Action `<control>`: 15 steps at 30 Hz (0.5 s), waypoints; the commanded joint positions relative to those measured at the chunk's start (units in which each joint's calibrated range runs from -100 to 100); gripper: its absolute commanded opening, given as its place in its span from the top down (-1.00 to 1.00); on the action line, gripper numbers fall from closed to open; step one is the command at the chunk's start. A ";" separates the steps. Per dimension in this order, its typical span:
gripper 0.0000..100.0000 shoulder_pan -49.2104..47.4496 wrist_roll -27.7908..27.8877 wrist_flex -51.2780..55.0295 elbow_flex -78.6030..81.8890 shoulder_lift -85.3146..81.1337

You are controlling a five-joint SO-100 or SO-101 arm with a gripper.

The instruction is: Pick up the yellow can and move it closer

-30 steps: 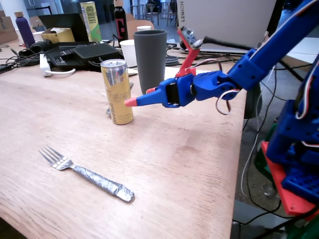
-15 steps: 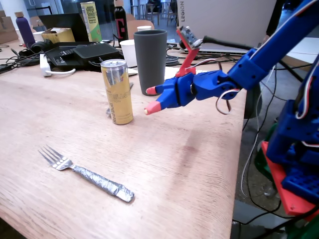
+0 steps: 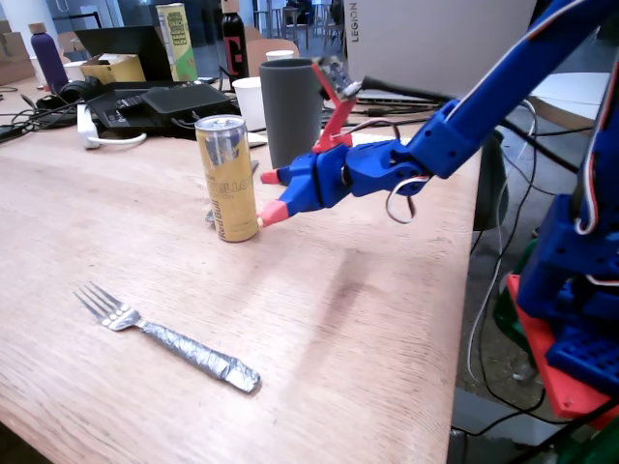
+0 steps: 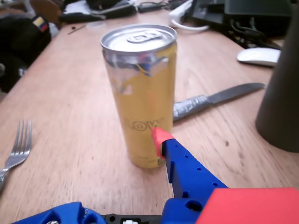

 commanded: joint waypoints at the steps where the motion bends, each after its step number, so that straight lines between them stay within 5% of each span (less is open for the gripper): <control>1: -0.87 -0.38 0.24 -0.67 -7.65 2.92; 15: -0.86 2.16 0.29 -0.51 -17.94 10.21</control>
